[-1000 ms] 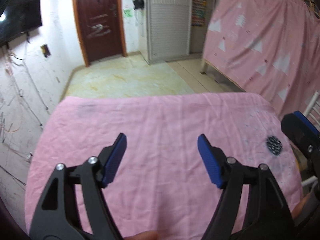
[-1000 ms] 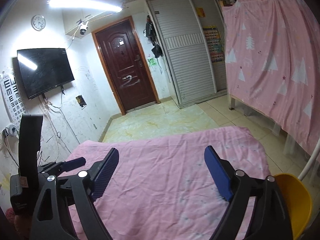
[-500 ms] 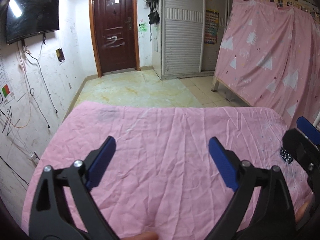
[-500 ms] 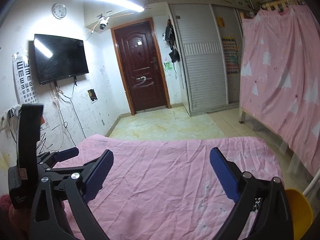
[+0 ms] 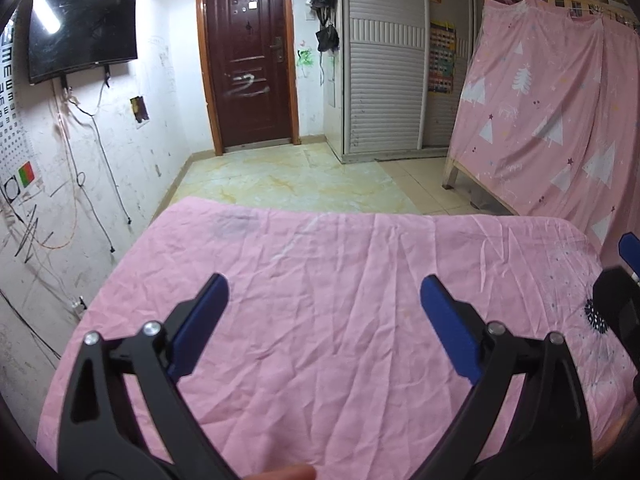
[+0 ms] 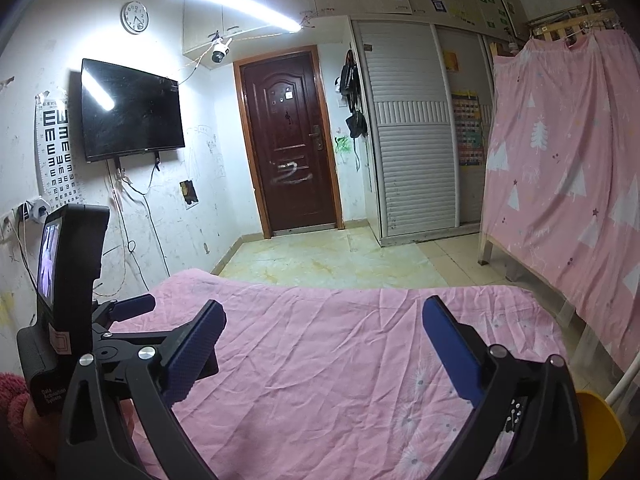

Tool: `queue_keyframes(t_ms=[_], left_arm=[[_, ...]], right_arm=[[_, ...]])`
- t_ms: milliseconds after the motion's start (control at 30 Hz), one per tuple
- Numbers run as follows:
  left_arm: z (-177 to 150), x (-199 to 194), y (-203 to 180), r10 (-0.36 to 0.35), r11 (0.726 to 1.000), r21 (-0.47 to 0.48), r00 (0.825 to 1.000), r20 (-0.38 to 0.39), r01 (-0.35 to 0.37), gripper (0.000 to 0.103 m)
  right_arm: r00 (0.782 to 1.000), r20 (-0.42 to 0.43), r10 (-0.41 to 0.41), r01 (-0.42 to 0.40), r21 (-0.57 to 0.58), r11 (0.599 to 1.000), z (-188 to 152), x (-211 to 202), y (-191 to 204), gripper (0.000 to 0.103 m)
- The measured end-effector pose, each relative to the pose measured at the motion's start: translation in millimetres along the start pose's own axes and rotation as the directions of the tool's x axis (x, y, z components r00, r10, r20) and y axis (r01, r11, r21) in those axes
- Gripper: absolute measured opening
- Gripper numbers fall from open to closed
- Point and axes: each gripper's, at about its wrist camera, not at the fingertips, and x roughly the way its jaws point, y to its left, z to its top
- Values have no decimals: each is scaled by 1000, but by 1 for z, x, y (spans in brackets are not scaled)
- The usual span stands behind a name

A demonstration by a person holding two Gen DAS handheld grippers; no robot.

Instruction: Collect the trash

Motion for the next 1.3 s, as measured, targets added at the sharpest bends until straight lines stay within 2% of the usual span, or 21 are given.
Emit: queue_keyframes(t_ms=[1300], left_arm=[[-2,3,1,3,1000,-3,1000,-11,-4,94]], right_arm=[[1000,6,-16,16,-1,1000,-1,-2,-2,94]])
